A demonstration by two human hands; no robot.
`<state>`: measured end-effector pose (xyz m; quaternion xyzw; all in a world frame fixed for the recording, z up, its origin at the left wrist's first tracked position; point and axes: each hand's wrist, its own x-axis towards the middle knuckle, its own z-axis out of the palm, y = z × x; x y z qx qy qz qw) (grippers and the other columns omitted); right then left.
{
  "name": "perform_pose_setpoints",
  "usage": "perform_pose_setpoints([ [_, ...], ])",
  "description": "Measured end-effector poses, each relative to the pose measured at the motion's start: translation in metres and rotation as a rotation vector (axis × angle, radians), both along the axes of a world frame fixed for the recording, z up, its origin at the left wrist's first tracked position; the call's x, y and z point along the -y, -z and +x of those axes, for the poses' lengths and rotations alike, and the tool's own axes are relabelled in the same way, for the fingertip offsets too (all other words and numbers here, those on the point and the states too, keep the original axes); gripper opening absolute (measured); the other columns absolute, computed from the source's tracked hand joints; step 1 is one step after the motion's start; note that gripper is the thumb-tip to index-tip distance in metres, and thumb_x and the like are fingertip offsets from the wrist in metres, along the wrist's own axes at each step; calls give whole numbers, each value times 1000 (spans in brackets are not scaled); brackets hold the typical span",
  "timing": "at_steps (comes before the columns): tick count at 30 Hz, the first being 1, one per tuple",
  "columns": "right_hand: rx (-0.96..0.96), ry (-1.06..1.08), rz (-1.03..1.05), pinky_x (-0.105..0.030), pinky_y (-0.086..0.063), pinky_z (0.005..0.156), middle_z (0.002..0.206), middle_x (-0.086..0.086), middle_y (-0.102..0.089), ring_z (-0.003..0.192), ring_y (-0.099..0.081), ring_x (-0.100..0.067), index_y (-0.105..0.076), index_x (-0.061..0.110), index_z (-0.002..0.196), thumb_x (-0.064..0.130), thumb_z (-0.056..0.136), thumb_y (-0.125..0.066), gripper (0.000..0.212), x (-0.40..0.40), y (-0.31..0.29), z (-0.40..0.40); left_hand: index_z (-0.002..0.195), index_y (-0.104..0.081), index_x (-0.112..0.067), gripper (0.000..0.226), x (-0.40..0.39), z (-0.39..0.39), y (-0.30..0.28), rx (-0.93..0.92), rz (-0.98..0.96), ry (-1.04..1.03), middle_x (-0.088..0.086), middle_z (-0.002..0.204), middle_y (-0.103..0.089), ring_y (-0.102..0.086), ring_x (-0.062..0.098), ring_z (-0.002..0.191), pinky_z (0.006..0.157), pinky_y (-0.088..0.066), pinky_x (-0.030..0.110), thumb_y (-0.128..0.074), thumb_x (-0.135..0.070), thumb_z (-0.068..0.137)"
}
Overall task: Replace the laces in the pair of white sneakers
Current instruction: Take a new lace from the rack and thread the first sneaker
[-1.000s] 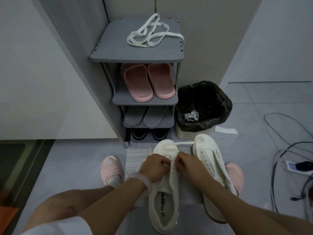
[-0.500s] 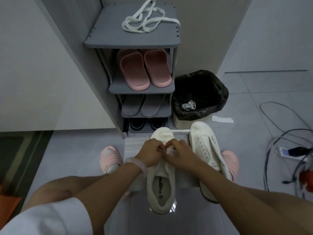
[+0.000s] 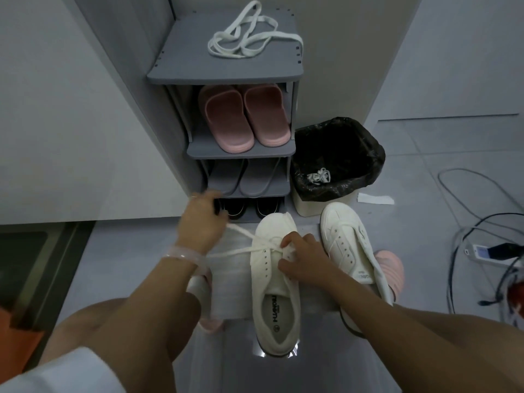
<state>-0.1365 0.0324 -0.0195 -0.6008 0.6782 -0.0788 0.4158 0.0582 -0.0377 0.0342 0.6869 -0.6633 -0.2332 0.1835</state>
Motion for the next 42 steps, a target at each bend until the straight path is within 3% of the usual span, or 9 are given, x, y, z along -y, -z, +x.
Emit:
perform_pose_setpoints([
  [4, 36, 33, 9, -33, -43, 91, 110, 0, -33, 105, -43, -21, -45, 28, 115, 32, 80, -61, 39, 0, 1, 0, 110, -65, -22, 24, -22, -43, 21, 171, 60, 464, 2, 111, -52, -52, 16, 99, 83, -41, 28, -56, -25, 88],
  [7, 73, 63, 5, -30, -41, 89, 110, -1, -35, 107, -44, -21, -46, 26, 118, 33, 81, -61, 41, -1, 3, -1, 111, -63, -22, 25, -32, -56, 34, 305, 66, 626, 0, 113, -52, -52, 17, 105, 77, -41, 29, -53, -26, 88],
  [14, 147, 110, 20, -30, -43, 90, 109, -2, -35, 108, -47, -22, -46, 27, 116, 28, 79, -62, 40, -1, 3, -1, 110, -58, -15, 23, -35, -63, 43, 423, -18, 606, 1, 110, -52, -53, 20, 103, 70, -40, 29, -47, -22, 90],
  [19, 133, 91, 29, -32, -43, 92, 112, -3, -37, 109, -46, -23, -47, 28, 113, 29, 81, -61, 35, -2, 4, -4, 105, -55, -10, 20, -36, -66, 42, 491, -17, 608, 5, 112, -51, -54, 22, 103, 66, -37, 28, -43, -5, 89],
  [23, 77, 65, 36, -34, -43, 91, 108, 1, -35, 107, -45, -23, -46, 31, 110, 32, 78, -61, 35, 0, 3, -4, 103, -55, -5, 23, -19, -46, 27, 475, 40, 262, 10, 113, -51, -58, 28, 98, 68, -39, 31, -44, 2, 85],
  [25, 70, 75, 43, -39, -44, 95, 107, 1, -35, 107, -44, -23, -45, 33, 109, 32, 77, -62, 36, 0, 4, -3, 102, -55, -5, 21, -13, -41, 20, 459, 23, 191, 10, 111, -51, -58, 29, 95, 66, -38, 32, -43, 1, 85],
  [28, 78, 86, 50, -36, -43, 93, 107, 1, -34, 108, -43, -24, -44, 33, 108, 32, 78, -62, 36, -1, 4, -3, 105, -55, -14, 19, -20, -54, 18, 336, 3, 420, 4, 111, -50, -58, 23, 95, 72, -43, 32, -48, -10, 88],
  [31, 107, 101, 56, -36, -42, 95, 109, -2, -35, 111, -43, -24, -45, 30, 114, 36, 80, -61, 39, -1, 4, -3, 106, -62, -18, 22, -30, -65, 29, 394, 65, 649, 1, 108, -54, -57, 21, 99, 75, -43, 30, -50, -24, 89],
  [42, 164, 125, 59, -37, -44, 95, 114, -9, -40, 109, -48, -26, -46, 25, 116, 24, 80, -63, 39, -1, 0, -5, 106, -57, -12, 21, -36, -73, 40, 541, -5, 604, 4, 109, -56, -55, 22, 102, 67, -37, 28, -42, -9, 91],
])
